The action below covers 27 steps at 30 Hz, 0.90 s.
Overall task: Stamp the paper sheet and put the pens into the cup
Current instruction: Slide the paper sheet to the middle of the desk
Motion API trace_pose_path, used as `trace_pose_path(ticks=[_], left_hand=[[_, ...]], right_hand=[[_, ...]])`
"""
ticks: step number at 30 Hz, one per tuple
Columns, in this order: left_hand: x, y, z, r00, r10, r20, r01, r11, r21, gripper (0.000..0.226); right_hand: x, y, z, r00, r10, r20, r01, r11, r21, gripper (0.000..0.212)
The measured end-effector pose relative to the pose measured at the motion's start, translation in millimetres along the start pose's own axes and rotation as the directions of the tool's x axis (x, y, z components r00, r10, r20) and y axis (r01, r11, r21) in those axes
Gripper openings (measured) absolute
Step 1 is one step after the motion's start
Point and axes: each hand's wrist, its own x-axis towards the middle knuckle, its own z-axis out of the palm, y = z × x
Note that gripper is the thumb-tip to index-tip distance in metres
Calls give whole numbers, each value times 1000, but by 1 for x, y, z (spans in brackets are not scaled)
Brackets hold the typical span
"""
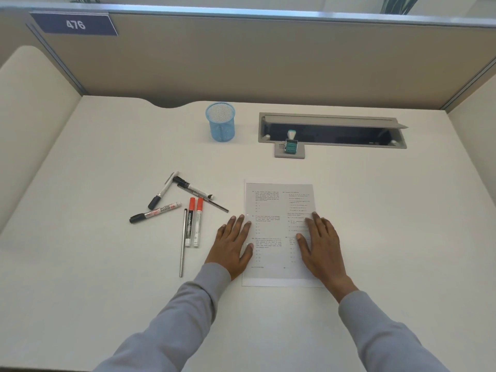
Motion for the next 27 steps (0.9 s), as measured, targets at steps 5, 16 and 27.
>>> trace_pose_path(ticks=[5, 16, 27], left_hand=[[4, -2, -2, 1000, 0, -18, -1, 997, -82, 65], [6, -8, -1, 999, -1, -38, -5, 986, -166, 64], [6, -9, -1, 999, -1, -47, -7, 986, -166, 65]], right_hand=[[5, 7, 0, 998, 0, -58, 7, 994, 113, 51], [12, 31, 0, 989, 55, -135, -17, 964, 265, 32], [10, 33, 4, 985, 55, -163, -6, 958, 287, 29]])
